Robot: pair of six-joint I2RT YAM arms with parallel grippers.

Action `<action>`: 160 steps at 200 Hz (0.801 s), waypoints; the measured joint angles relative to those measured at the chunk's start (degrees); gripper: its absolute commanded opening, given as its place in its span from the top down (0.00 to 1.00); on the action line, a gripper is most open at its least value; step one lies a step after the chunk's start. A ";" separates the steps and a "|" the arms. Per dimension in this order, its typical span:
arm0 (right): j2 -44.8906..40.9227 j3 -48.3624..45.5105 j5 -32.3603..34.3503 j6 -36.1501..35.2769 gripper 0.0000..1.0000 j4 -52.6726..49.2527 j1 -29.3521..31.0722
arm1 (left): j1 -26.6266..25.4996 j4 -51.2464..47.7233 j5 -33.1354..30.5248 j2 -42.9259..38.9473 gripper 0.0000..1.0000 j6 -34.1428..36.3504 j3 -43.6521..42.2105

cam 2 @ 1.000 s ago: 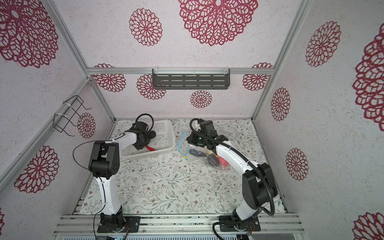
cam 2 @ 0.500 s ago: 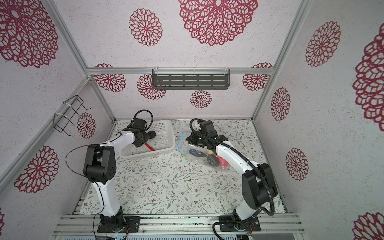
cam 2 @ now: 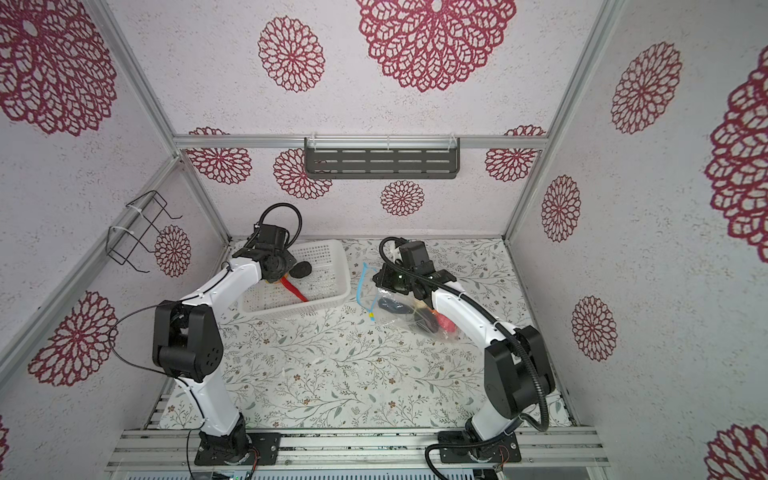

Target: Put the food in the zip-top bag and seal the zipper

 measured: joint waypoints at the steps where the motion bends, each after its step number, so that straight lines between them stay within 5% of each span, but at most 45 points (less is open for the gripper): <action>1: 0.00 0.00 0.00 0.00 1.00 0.00 0.00 | -0.07 0.07 0.00 -0.15 0.81 0.00 0.00; 24: 0.00 0.00 0.00 0.00 1.00 0.00 0.00 | -0.44 0.57 -0.07 -1.20 0.79 0.11 0.11; 100: 0.00 0.02 -0.02 -0.02 1.00 -0.02 0.00 | -0.04 0.02 0.87 0.61 0.40 1.01 -3.80; 160: 1.11 1.31 -0.24 -0.02 1.00 -0.13 0.00 | 0.07 0.85 6.27 5.01 0.32 -1.01 -8.85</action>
